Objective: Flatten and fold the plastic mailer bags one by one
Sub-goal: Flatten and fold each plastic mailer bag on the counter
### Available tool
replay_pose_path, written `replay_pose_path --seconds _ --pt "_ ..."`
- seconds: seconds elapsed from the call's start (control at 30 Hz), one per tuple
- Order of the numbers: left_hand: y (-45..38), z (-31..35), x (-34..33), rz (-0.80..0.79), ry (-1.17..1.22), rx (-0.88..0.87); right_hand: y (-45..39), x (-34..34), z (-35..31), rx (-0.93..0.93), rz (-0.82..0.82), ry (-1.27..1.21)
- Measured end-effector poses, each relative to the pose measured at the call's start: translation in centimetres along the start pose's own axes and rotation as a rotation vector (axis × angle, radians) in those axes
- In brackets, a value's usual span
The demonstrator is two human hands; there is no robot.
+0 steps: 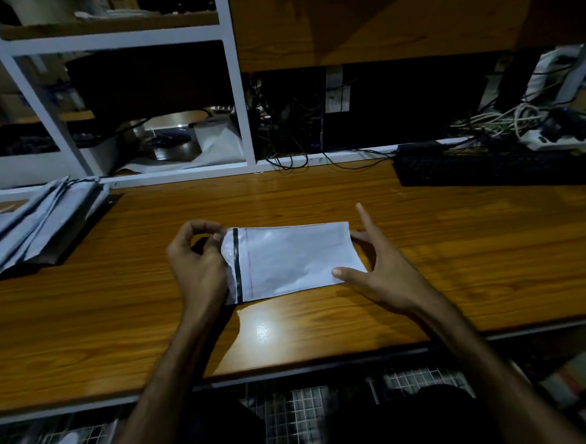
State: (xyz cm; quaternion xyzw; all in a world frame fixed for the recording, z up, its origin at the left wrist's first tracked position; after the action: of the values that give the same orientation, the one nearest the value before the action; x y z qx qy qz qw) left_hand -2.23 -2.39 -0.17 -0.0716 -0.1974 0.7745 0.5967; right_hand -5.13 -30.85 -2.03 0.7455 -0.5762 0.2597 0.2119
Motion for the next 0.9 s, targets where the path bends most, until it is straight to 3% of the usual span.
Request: replay_pose_path --seconds 0.2,0.37,0.57,0.67,0.9 --pt "-0.1 0.7 -1.1 0.032 0.063 0.012 -1.0 -0.4 -0.4 0.058 0.179 -0.243" --pt "-0.6 0.9 -1.5 0.046 0.088 0.04 -1.9 0.7 -0.9 0.109 0.193 -0.353" --pt "0.1 0.1 -2.4 -0.04 0.132 0.268 1.4 0.7 -1.7 0.184 0.269 -0.393" --pt "1.4 0.5 -3.2 -0.168 0.18 0.375 4.7 0.9 -0.9 0.158 0.363 -0.418" --pt "7.8 5.2 -7.5 -0.805 0.159 0.355 13.9 1.9 0.9 0.01 0.671 -0.527"
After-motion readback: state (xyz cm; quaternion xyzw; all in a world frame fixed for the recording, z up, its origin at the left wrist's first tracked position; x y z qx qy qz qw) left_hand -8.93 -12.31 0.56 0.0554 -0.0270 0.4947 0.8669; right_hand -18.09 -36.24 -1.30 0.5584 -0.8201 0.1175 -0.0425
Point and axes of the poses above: each hand's wrist, its own y-axis away from the middle knuckle, its own x-axis out of the back of the hand, z = x × y, the point moved 1 cm from there along -y, towards the middle knuckle, and after that the axes turned 14 degrees about -z, right-handed, at the moved point
